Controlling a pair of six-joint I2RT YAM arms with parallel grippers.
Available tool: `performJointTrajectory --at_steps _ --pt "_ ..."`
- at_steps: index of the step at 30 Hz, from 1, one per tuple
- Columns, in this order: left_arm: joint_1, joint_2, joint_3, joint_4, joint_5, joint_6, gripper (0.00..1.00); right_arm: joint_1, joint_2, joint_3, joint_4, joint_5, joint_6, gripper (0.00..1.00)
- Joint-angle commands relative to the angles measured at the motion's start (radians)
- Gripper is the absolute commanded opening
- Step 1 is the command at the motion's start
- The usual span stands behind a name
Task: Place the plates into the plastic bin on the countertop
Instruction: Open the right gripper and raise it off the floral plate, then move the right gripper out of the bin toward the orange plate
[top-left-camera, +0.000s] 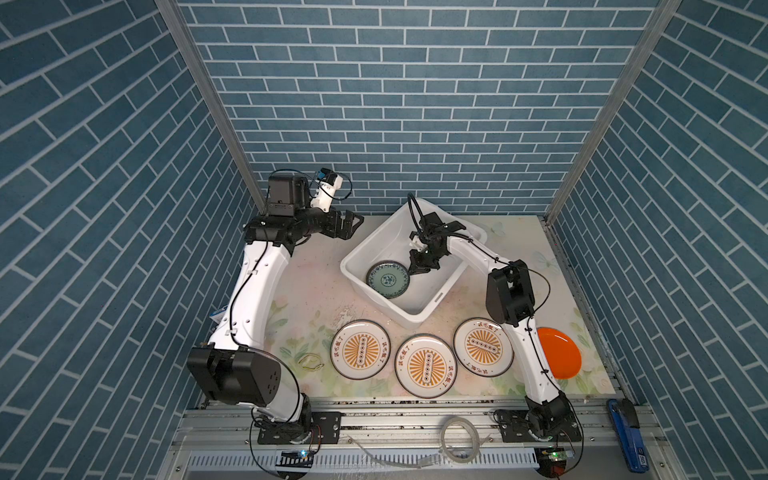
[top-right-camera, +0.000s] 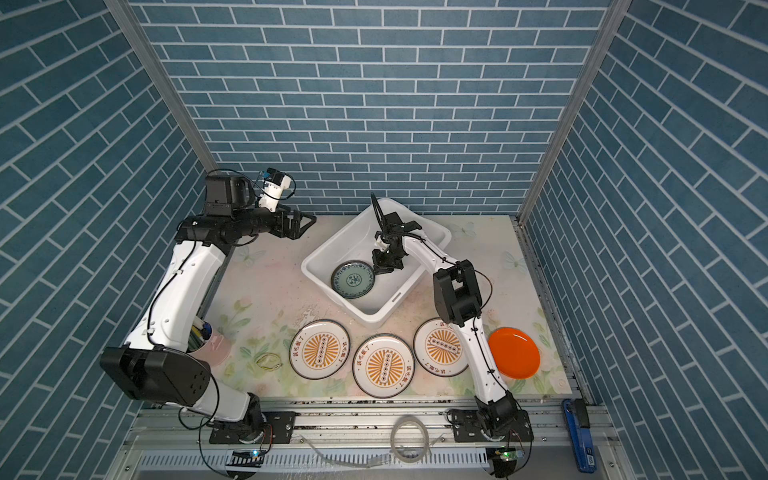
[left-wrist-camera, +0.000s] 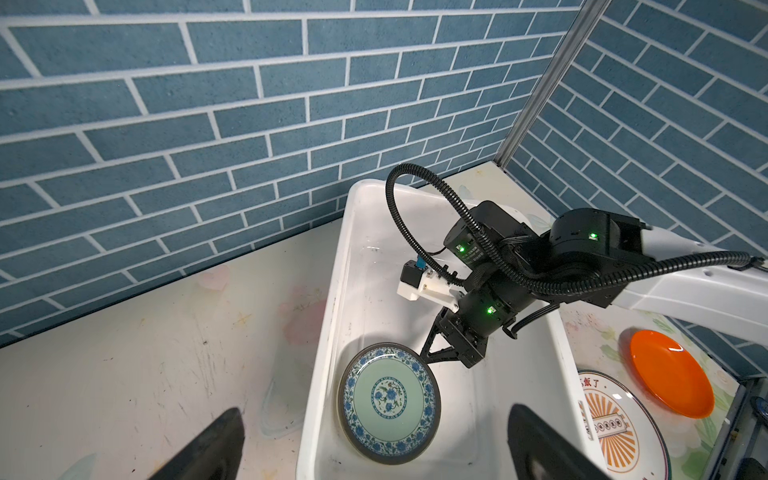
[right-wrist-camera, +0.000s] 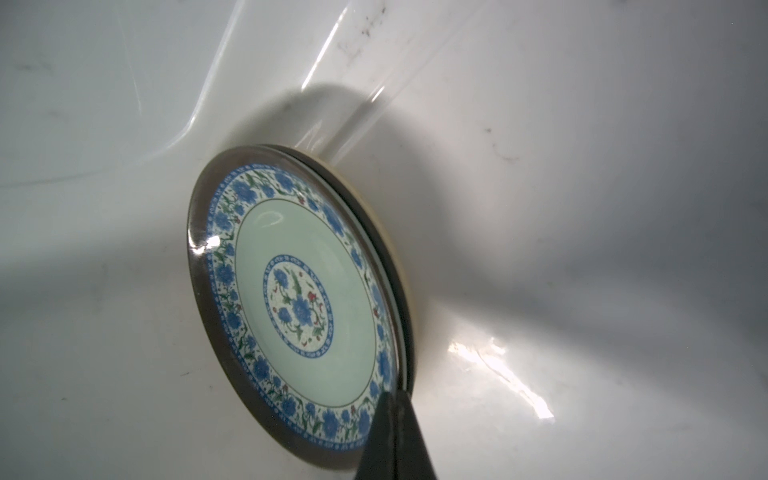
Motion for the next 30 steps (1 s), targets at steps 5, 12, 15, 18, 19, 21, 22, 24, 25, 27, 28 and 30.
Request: performJointTrajectory --at_steps 5,12,15,18,19,21,22,24,25,27,28,30 --pt "-0.005 -0.008 -0.006 0.008 0.000 0.001 1.00 0.007 -0.023 0.027 -0.012 0.029 -0.033 0.07" --pt "-0.003 -0.005 0.029 -0.007 -0.020 0.042 1.00 -0.006 -0.087 0.106 0.007 0.122 -0.016 0.15" --pt "-0.003 -0.008 0.035 -0.010 -0.018 0.048 1.00 -0.019 -0.133 0.134 0.015 0.184 -0.003 0.18" --pt "-0.003 -0.008 0.036 -0.017 -0.014 0.052 0.99 -0.038 -0.203 0.106 0.036 0.249 0.023 0.23" --pt "-0.003 -0.009 0.037 -0.018 -0.013 0.054 1.00 -0.047 -0.235 0.079 0.045 0.272 0.037 0.25" --pt "-0.003 -0.010 0.039 -0.021 -0.012 0.061 1.00 -0.063 -0.313 0.010 0.061 0.341 0.066 0.25" --pt "-0.003 -0.010 0.040 -0.022 -0.012 0.064 1.00 -0.075 -0.358 -0.035 0.077 0.371 0.086 0.25" --pt "-0.003 -0.008 0.042 -0.026 -0.012 0.070 0.99 -0.107 -0.452 -0.168 0.131 0.393 0.130 0.28" --pt "-0.003 -0.009 0.044 -0.027 -0.012 0.071 0.99 -0.126 -0.505 -0.240 0.158 0.426 0.160 0.29" --pt "-0.003 -0.007 0.045 -0.033 -0.009 0.074 1.00 -0.166 -0.602 -0.375 0.199 0.471 0.220 0.32" --pt "-0.003 -0.006 0.047 -0.036 -0.007 0.076 1.00 -0.187 -0.651 -0.443 0.214 0.492 0.248 0.33" --pt "-0.003 -0.005 0.047 -0.038 -0.005 0.075 0.99 -0.227 -0.735 -0.562 0.226 0.557 0.299 0.36"
